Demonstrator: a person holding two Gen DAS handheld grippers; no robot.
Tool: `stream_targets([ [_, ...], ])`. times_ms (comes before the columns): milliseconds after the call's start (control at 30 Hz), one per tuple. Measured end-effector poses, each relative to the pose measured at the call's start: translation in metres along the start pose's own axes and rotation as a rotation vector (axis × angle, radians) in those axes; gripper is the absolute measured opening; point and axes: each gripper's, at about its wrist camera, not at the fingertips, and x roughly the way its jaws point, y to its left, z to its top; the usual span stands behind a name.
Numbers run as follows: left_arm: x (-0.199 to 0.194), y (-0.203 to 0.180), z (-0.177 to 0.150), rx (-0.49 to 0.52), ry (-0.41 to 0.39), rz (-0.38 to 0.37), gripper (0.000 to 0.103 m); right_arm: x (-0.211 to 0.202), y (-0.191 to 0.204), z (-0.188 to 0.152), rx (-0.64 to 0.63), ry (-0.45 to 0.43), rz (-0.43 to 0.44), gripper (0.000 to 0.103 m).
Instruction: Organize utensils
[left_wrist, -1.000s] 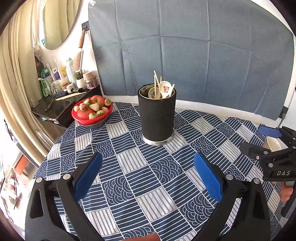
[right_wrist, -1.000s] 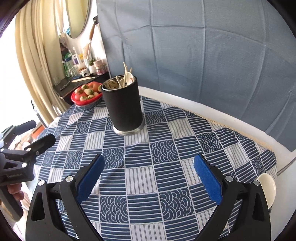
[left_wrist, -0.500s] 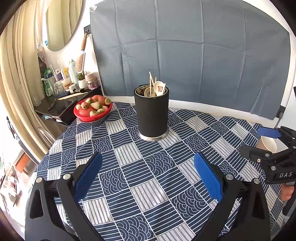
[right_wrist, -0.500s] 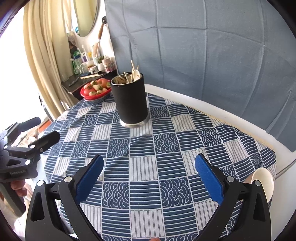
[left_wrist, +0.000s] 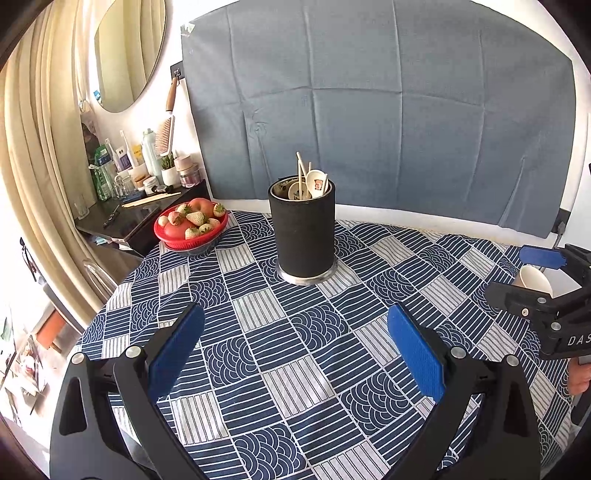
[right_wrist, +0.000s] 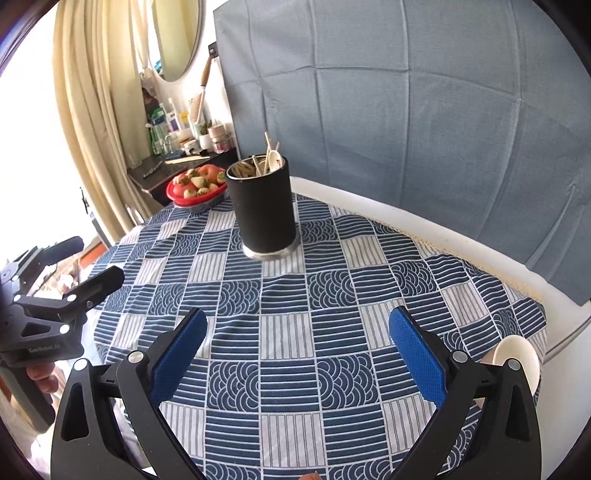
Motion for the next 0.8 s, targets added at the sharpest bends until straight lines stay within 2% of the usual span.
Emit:
stream_targets([
  [800,-0.0045,0.0012,-0.0022,-0.007,-0.004,0.002,0.097,-0.0057,0.0022,-0.0005,-0.003,-0.023,0.011,0.095],
])
